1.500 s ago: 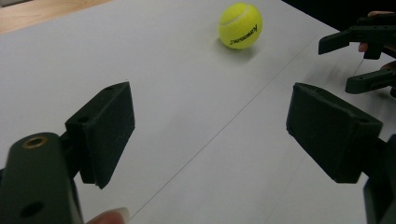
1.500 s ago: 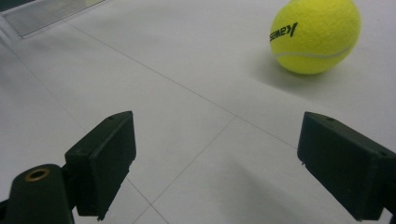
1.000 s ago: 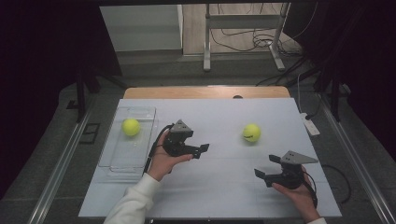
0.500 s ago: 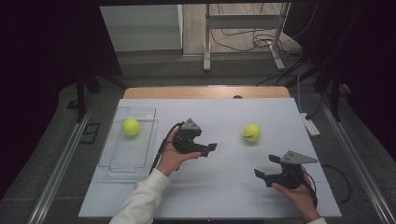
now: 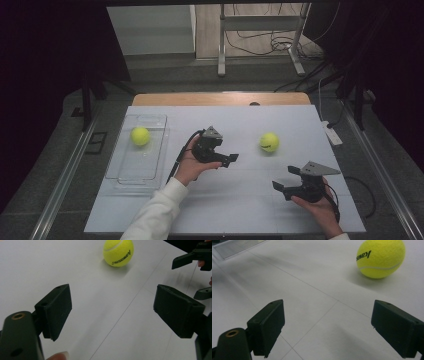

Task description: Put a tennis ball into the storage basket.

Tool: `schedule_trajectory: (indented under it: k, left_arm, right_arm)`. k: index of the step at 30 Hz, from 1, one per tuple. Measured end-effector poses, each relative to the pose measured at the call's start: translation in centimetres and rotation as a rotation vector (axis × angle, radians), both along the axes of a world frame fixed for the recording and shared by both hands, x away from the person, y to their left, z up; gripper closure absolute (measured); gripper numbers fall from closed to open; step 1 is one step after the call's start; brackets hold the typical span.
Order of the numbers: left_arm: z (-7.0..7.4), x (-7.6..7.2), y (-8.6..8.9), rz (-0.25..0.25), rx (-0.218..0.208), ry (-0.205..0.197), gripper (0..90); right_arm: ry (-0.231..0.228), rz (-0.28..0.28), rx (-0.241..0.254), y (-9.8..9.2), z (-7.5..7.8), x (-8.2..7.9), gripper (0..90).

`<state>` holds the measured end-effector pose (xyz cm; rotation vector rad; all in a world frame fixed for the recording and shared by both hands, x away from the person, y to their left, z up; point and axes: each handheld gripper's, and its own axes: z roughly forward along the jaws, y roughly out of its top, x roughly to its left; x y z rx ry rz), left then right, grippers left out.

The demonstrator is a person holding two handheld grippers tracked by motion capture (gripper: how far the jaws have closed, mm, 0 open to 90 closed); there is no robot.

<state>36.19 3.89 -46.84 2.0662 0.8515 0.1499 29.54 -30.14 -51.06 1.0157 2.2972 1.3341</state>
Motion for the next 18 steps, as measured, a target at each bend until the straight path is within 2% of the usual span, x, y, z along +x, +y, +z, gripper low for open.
schedule_trajectory:
  k: [18]
  left_arm:
    - [-0.15, 0.91, -1.02, 0.013, 0.026, 0.022, 16.1]
  right_arm:
    - [0.001, 0.001, 0.001, 0.00, -0.01, 0.02, 12.5]
